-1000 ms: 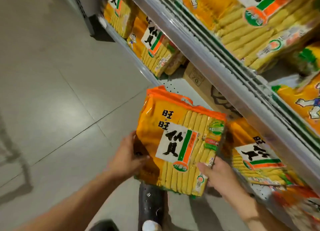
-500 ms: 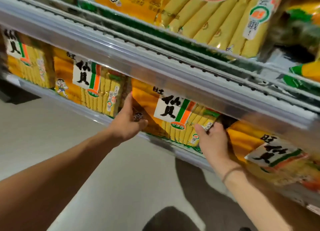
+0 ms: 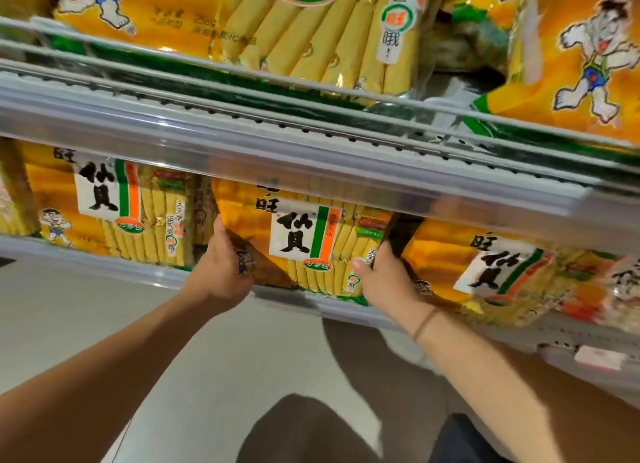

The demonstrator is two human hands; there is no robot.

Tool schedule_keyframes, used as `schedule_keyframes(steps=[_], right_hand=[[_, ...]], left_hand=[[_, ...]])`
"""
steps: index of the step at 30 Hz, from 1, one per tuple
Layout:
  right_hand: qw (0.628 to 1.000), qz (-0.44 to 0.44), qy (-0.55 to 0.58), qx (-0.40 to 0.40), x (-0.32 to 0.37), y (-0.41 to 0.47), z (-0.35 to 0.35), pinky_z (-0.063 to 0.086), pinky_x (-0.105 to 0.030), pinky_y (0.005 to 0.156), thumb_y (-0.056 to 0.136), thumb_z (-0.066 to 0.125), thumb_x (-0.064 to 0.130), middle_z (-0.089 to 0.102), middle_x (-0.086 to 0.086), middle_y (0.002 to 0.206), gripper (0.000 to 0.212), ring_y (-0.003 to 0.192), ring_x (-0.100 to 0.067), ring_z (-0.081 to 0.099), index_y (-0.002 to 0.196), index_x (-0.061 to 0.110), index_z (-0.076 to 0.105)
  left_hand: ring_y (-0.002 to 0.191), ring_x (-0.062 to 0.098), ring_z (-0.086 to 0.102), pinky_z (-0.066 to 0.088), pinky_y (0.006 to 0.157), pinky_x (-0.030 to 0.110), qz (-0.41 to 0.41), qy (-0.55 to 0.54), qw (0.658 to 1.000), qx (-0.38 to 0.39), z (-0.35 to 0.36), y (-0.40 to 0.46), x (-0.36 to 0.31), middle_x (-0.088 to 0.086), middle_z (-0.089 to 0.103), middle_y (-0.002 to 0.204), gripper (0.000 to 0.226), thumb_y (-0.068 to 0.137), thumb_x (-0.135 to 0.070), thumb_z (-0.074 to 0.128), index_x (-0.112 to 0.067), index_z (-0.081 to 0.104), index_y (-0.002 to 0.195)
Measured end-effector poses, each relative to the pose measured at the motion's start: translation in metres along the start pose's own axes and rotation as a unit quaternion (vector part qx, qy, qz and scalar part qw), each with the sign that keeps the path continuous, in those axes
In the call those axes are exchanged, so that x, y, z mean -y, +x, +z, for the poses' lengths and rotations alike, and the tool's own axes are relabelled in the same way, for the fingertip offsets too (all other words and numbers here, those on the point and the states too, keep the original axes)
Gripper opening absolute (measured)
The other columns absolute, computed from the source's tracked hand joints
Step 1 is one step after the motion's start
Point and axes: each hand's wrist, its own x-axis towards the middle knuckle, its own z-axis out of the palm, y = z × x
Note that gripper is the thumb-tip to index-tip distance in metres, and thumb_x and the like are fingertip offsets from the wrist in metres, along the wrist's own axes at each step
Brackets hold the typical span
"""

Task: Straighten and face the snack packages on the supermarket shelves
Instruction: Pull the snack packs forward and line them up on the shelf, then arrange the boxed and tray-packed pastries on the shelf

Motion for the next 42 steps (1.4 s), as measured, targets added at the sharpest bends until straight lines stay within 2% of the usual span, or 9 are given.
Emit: schedule_keyframes(steps=[5,10,14,19,27,31,36,39,42], right_hand=[[1.0,0.016,0.008,0.018,-0.001,0.001,-0.001,0.05,-0.044,0.093,0.097,0.054,0.03,0.061,-0.005,0.123,0.028,0.113,-0.026,0.059,0.118,0.017,0.043],[0.993,0.078,0.067,0.049,0.012,-0.057,-0.044,0.038,-0.038,0.108,0.095,0.059,0.022,0.045,-0.009,0.146,0.066,0.133,-0.027,0.044,0.15,0.012,0.022],[0.986,0.093,0.128,0.06,0.059,-0.162,-0.127,0.04,-0.02,0.08,0.094,0.058,0.008,0.064,-0.01,0.107,0.032,0.092,-0.016,0.059,0.126,0.001,0.057],[0.952,0.118,0.273,0.071,0.148,-0.316,-0.273,0.049,-0.032,0.071,0.092,0.058,-0.004,0.068,0.003,0.082,0.024,0.078,-0.018,0.06,0.097,0.018,0.067],[0.945,-0.018,0.301,-0.129,0.241,-0.485,-0.494,0.049,-0.026,0.067,0.088,0.062,-0.005,0.072,-0.001,0.08,0.035,0.073,-0.015,0.062,0.086,0.028,0.075],[0.921,-0.03,0.332,-0.2,0.231,-0.531,-0.56,0.05,-0.022,0.067,0.085,0.063,-0.004,0.075,-0.004,0.087,0.025,0.08,-0.016,0.067,0.091,0.018,0.072],[0.926,-0.034,0.262,-0.269,0.192,-0.558,-0.633,0.053,-0.034,0.073,0.088,0.067,0.008,0.074,-0.003,0.09,0.012,0.087,-0.029,0.068,0.093,0.018,0.072],[0.935,-0.067,0.206,-0.281,0.176,-0.553,-0.701,0.053,-0.026,0.073,0.091,0.065,0.018,0.073,0.009,0.095,0.014,0.087,-0.015,0.068,0.097,0.029,0.07],[0.93,-0.105,0.172,-0.307,0.172,-0.542,-0.78,0.048,-0.011,0.067,0.093,0.062,0.024,0.068,0.025,0.096,0.016,0.088,0.004,0.064,0.098,0.038,0.067]], left_hand=[[0.111,0.034,0.055,0.047,0.096,0.049,-0.044,0.044,0.998,0.023,-0.007,-0.001,-0.008,0.013,0.051,0.126,0.088,0.077,-0.001,0.067,-0.025,0.014,0.142],[0.112,0.04,0.056,0.048,0.093,0.046,-0.153,0.127,0.977,0.073,-0.051,-0.04,-0.062,0.022,0.056,0.13,0.065,0.087,-0.011,0.064,-0.013,0.033,0.144],[0.103,0.033,0.064,0.052,0.091,0.04,-0.162,0.116,0.973,0.113,-0.124,-0.111,-0.166,0.014,0.068,0.119,0.034,0.093,-0.018,0.059,-0.015,0.063,0.126],[0.085,0.019,0.065,0.045,0.071,0.027,-0.088,0.046,0.989,0.113,-0.231,-0.196,-0.326,-0.005,0.072,0.091,0.013,0.091,-0.019,0.064,-0.031,0.066,0.089],[0.074,0.001,0.066,0.052,0.07,0.021,0.137,-0.011,0.981,0.138,-0.341,-0.255,-0.567,-0.006,0.074,0.091,0.017,0.094,-0.016,0.06,-0.031,0.065,0.091],[0.075,0.004,0.066,0.052,0.069,0.029,0.248,0.018,0.961,0.121,-0.337,-0.284,-0.649,-0.012,0.071,0.082,0.017,0.093,-0.016,0.06,-0.032,0.066,0.09],[0.089,-0.008,0.06,0.049,0.074,0.016,0.363,0.085,0.911,0.177,-0.292,-0.299,-0.744,-0.023,0.067,0.095,0.013,0.094,-0.024,0.059,-0.035,0.066,0.097],[0.099,-0.01,0.053,0.037,0.079,0.002,0.433,0.11,0.882,0.149,-0.27,-0.294,-0.815,-0.027,0.059,0.11,0.017,0.096,-0.031,0.056,-0.039,0.06,0.11],[0.108,-0.002,0.052,0.034,0.086,0.005,0.508,0.144,0.845,0.081,-0.262,-0.289,-0.889,-0.024,0.056,0.118,0.023,0.097,-0.03,0.055,-0.034,0.063,0.118]])
